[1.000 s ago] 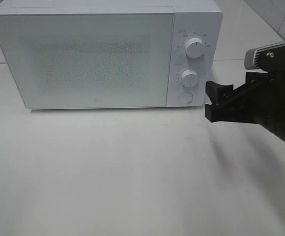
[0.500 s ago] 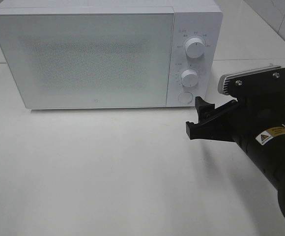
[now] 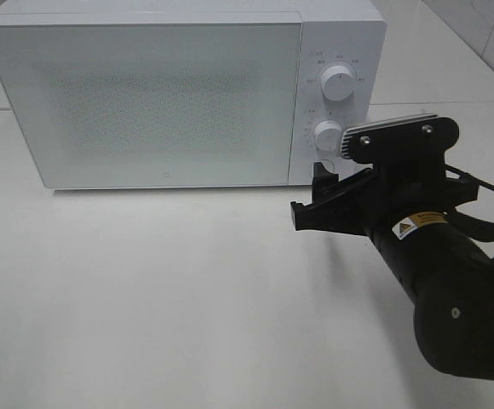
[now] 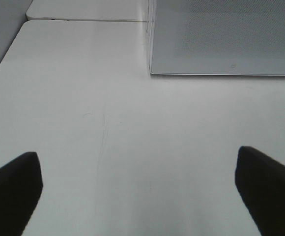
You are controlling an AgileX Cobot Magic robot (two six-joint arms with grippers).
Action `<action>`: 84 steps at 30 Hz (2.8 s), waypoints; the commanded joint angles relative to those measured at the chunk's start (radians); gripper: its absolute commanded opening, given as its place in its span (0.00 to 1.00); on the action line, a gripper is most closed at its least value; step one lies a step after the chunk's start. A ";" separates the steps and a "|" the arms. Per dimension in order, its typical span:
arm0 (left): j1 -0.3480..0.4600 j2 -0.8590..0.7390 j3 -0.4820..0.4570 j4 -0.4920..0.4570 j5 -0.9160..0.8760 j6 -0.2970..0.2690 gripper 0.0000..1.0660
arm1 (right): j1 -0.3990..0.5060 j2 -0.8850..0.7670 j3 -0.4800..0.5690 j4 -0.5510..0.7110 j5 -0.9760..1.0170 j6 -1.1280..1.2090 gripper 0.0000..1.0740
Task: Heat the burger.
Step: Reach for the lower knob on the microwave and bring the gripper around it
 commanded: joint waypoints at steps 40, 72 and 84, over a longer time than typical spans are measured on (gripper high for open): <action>0.005 -0.025 0.002 -0.005 -0.011 -0.004 0.94 | -0.220 0.305 -0.387 -0.104 0.033 0.097 0.69; 0.005 -0.019 0.002 -0.004 -0.011 -0.004 0.94 | -0.220 0.341 -0.404 -0.103 -0.037 0.115 0.61; 0.005 -0.019 0.002 -0.004 -0.011 -0.004 0.94 | -0.220 0.343 -0.404 -0.106 -0.031 0.117 0.00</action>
